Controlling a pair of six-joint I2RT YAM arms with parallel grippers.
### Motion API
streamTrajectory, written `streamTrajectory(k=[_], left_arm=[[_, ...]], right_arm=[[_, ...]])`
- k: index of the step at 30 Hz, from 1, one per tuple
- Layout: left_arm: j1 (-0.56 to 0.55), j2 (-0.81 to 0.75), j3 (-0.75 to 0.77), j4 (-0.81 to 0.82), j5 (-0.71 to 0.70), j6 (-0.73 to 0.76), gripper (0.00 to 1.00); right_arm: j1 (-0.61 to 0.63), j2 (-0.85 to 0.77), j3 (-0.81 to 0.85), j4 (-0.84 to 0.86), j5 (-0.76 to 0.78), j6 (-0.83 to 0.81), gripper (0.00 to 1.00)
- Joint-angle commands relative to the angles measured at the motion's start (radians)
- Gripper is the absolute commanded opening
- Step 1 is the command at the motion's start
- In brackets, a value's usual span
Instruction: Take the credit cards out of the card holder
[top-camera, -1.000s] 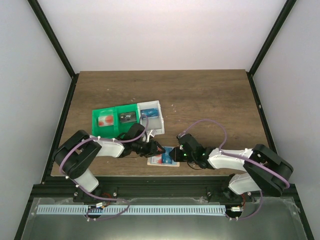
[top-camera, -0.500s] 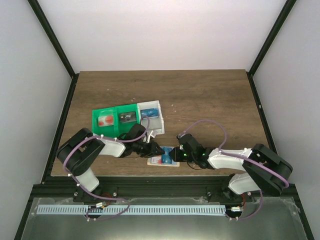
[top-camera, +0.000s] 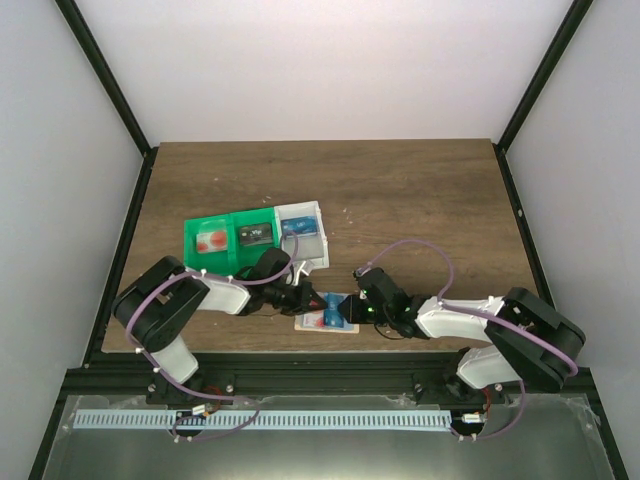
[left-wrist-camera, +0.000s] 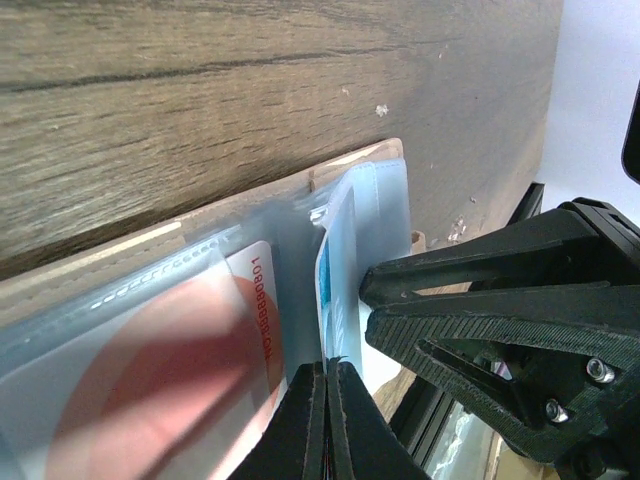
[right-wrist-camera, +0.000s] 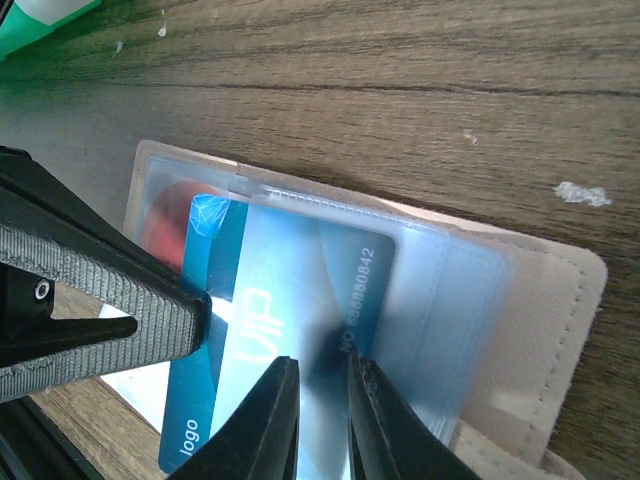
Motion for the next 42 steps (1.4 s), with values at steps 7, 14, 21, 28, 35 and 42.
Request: streamTrajectory(k=[7,14,21,28,35,42], left_arm=[[0.035,-0.051,-0.041,-0.036,-0.039,0.013,0.0],[0.051,-0.071,-0.046,-0.055,-0.045,0.024,0.0],[0.052,-0.083,-0.037,-0.068,-0.045,0.031,0.0],[0.051,-0.107,-0.044,-0.099,-0.067,0.052,0.0],[0.056,-0.144,-0.053,-0.127,-0.089,0.061,0.0],[0.064,-0.176,-0.005,-0.268,-0.14,0.128,0.0]], right_arm=[[-0.022,-0.024,-0.03,-0.059,0.028,-0.001,0.16],[-0.031,-0.073,-0.003,-0.12,0.016,0.004,0.17],[-0.031,-0.108,0.033,-0.212,0.034,0.018,0.18],[-0.031,-0.056,-0.009,-0.161,0.018,0.023,0.17],[-0.034,0.008,-0.014,-0.115,0.021,-0.002,0.14],[-0.065,0.058,-0.01,-0.09,0.015,-0.051,0.14]])
